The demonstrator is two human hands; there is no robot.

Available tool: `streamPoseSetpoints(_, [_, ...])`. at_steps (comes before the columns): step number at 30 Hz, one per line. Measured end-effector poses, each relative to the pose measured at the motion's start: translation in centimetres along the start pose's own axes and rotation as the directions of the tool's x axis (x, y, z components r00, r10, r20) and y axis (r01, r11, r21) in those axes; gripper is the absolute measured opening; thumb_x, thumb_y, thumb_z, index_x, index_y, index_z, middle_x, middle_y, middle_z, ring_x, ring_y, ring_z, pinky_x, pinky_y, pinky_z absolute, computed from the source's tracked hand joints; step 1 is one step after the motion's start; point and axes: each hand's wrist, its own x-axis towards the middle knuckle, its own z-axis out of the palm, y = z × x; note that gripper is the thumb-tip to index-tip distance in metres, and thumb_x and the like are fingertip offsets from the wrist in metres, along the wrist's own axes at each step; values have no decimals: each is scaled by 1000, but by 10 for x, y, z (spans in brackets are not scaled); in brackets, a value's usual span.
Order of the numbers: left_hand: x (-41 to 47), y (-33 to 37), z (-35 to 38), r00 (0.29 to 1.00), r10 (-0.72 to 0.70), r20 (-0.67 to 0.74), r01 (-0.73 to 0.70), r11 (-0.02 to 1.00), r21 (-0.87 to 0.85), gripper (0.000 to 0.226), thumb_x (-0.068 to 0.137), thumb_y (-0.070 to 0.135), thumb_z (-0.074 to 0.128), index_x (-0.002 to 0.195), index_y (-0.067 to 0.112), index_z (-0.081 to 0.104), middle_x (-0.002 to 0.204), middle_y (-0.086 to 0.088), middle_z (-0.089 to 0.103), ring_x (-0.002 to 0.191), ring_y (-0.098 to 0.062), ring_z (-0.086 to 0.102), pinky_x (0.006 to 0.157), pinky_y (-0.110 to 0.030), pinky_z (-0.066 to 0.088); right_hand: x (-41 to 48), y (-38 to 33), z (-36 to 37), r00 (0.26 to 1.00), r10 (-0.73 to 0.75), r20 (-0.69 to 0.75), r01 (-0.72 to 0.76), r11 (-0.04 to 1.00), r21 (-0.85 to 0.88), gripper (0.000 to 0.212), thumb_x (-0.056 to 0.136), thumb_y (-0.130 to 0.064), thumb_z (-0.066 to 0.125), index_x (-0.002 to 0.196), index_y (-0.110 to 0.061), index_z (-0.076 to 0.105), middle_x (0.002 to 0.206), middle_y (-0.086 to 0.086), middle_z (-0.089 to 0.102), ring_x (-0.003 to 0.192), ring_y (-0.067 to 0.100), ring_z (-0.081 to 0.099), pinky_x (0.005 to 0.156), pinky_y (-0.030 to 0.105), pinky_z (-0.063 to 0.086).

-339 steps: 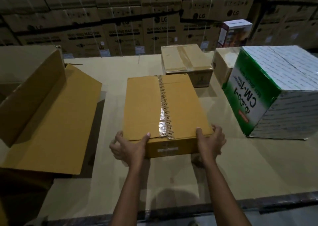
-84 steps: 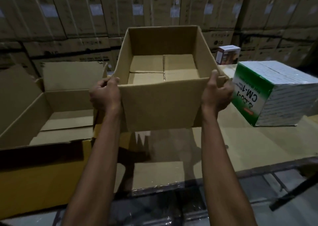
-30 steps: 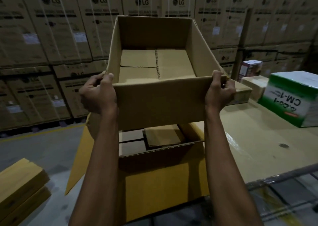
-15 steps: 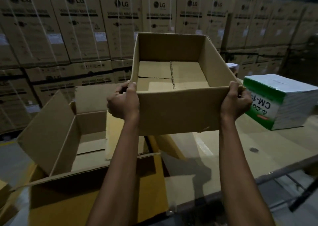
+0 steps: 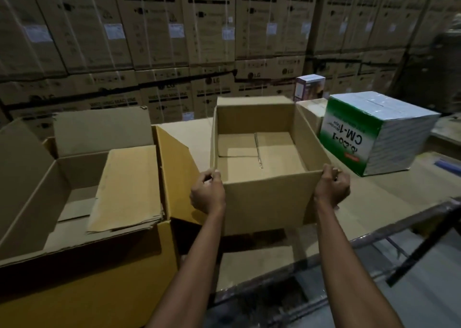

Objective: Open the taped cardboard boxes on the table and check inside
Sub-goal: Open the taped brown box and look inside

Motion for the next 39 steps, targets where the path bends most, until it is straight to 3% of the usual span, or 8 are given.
streamPoseSetpoints(6, [-31, -78, -2, 989, -119, 84, 101, 976, 195, 7, 90, 18, 73, 96, 17, 76, 91, -2, 74, 91, -26, 69, 77, -26, 44, -9, 81, -28, 980, 182, 77, -144, 924, -353, 40, 93, -34, 61, 129, -17, 67, 134, 14, 60, 119, 41, 54, 108, 52, 34])
streamPoseSetpoints(13, [-19, -56, 6, 968, -11, 250, -88, 919, 383, 22, 93, 23, 65, 113, 15, 68, 112, -4, 71, 105, -26, 64, 87, -33, 49, -39, 45, 2, 973, -75, 219, 203, 730, -653, 59, 80, -30, 72, 137, -35, 55, 158, 3, 37, 145, 29, 25, 113, 60, 24])
streamPoseSetpoints(22, [50, 38, -70, 870, 272, 411, -404, 871, 279, 15, 91, 33, 68, 102, 25, 74, 105, 7, 72, 109, -18, 63, 98, -38, 49, -188, -53, 103, 659, -364, 659, 617, 762, -196, 37, 85, -41, 73, 121, -37, 69, 151, -5, 49, 143, 23, 31, 106, 50, 26])
streamPoseSetpoints(28, [89, 98, -137, 935, -17, 354, -118, 926, 358, 16, 96, 20, 56, 98, 20, 72, 96, 1, 71, 99, -24, 66, 82, -40, 56, -290, -86, 141, 343, -461, 818, 692, 713, 111, 35, 91, -25, 68, 125, -31, 69, 144, -3, 54, 137, 19, 35, 101, 45, 30])
streamPoseSetpoints(31, [85, 143, -152, 852, -49, 520, 22, 998, 58, 15, 95, 18, 63, 108, 17, 70, 102, -1, 71, 95, -14, 66, 61, -24, 51, -311, -102, 149, 416, -428, 802, 525, 834, 172, 40, 95, -28, 56, 132, -16, 64, 133, 5, 60, 129, 23, 42, 100, 56, 40])
streamPoseSetpoints(33, [93, 162, -165, 819, -7, 574, -50, 995, 83, 22, 97, 29, 64, 116, 18, 67, 103, 2, 67, 89, -8, 63, 51, -16, 46, -317, -113, 154, 440, -405, 801, 433, 877, 206, 45, 99, -38, 47, 133, -13, 63, 131, 7, 63, 127, 24, 45, 99, 53, 44])
streamPoseSetpoints(36, [129, 161, -193, 782, -162, 602, -66, 939, 338, 35, 98, 45, 59, 122, 20, 62, 104, 4, 63, 95, -11, 58, 73, -29, 49, -322, -122, 163, 350, -362, 864, 450, 874, 183, 38, 102, -38, 60, 133, -19, 66, 134, 5, 64, 128, 25, 45, 102, 46, 43])
streamPoseSetpoints(39, [175, 138, -224, 679, -478, 558, 22, 773, 635, 57, 97, 57, 51, 138, 17, 54, 122, -12, 64, 119, -34, 55, 100, -64, 43, -331, -113, 173, 242, -344, 907, 536, 827, 170, 27, 99, -39, 67, 121, -25, 72, 129, -1, 66, 128, 23, 45, 104, 44, 41])
